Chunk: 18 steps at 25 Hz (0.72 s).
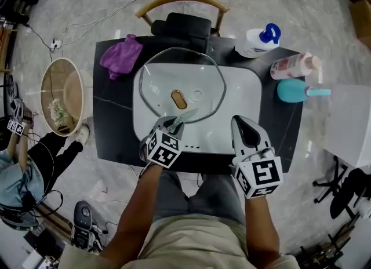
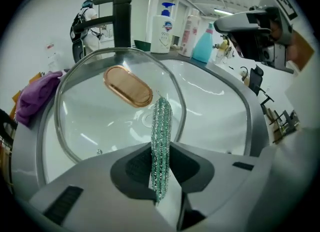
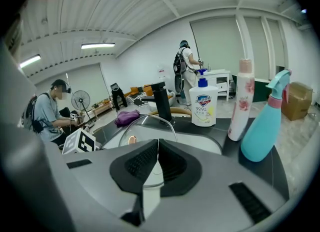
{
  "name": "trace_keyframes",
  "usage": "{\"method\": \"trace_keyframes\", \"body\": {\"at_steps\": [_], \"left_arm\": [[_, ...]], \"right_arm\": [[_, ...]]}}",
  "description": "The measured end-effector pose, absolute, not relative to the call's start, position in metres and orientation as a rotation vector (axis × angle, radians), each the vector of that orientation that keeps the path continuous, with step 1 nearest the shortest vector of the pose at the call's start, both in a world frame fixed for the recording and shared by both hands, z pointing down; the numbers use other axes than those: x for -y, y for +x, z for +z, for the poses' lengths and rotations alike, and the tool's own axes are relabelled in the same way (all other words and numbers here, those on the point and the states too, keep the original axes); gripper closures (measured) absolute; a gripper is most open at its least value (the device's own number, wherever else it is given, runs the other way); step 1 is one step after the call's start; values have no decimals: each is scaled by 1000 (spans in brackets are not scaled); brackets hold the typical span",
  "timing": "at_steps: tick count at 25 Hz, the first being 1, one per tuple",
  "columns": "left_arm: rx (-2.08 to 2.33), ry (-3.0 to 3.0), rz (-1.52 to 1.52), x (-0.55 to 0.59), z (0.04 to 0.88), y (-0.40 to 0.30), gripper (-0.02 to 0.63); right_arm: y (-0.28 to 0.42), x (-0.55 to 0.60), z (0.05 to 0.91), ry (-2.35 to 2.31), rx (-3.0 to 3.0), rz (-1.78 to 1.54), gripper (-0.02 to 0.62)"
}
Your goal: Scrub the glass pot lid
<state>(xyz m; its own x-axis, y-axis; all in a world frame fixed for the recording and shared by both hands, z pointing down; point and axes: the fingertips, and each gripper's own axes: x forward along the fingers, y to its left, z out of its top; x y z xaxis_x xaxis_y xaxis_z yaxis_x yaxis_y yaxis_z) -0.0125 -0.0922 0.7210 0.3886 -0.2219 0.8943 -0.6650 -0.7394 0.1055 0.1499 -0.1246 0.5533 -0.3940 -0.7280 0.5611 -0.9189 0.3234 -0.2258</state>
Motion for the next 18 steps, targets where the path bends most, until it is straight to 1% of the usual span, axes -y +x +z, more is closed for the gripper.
{"method": "trace_keyframes", "body": {"at_steps": [5, 9, 18], "left_arm": [[682, 2299, 1365, 94, 717, 29, 518], [670, 2343, 1328, 106, 707, 56, 518], [714, 2420, 1251, 143, 672, 87, 518]], "right_arm": [[162, 123, 556, 1490, 2223, 748, 571], [171, 124, 556, 1508, 2217, 750, 571], [188, 131, 549, 1547, 2208, 750, 571]]}}
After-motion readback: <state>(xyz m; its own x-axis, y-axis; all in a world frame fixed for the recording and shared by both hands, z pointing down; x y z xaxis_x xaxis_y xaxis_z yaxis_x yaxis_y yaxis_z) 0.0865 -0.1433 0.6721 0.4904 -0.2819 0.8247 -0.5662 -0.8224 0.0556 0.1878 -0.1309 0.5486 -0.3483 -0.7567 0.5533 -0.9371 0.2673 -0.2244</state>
